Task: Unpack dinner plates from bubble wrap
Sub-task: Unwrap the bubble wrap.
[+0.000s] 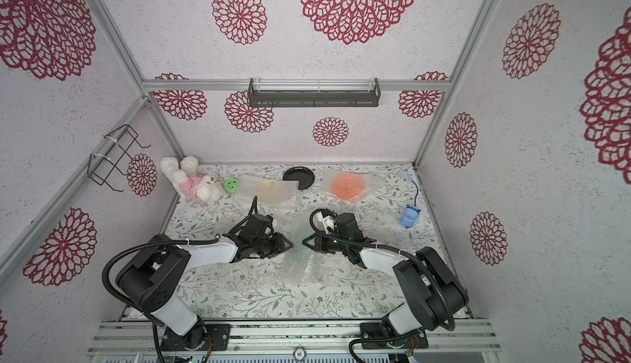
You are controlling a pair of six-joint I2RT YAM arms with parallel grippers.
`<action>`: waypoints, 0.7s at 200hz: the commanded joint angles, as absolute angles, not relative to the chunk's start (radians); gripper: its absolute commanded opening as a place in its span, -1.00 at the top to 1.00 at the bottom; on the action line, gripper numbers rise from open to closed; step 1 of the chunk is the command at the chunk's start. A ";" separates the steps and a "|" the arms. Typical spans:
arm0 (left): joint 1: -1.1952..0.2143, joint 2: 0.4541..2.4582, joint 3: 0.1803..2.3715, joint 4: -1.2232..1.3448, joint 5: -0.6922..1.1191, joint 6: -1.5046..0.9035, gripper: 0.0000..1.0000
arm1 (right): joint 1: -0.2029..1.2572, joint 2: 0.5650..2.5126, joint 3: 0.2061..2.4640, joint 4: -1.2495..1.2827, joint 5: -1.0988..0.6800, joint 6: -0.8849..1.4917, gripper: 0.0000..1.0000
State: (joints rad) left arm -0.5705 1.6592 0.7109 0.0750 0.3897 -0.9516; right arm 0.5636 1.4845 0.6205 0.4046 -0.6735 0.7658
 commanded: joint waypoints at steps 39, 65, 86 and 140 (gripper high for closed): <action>-0.509 1.384 0.640 -0.019 0.478 -0.983 -0.34 | 0.577 1.451 0.703 0.474 -0.733 0.800 1.00; -0.488 1.344 0.640 -0.187 0.358 -0.927 -0.50 | 0.575 1.393 0.746 0.426 -0.746 0.792 1.00; -0.477 1.359 0.622 -0.225 0.314 -0.922 -0.53 | 0.574 1.337 0.818 0.227 -0.704 0.705 1.00; -0.472 1.371 0.615 -0.250 0.270 -0.908 -0.59 | 0.565 1.257 1.101 -0.689 -0.159 0.430 1.00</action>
State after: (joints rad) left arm -0.4774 1.3712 0.6178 -0.2272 0.3050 -0.9302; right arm 0.5716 1.3010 1.0092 -0.2321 -0.4625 0.5735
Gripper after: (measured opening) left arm 0.789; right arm 0.111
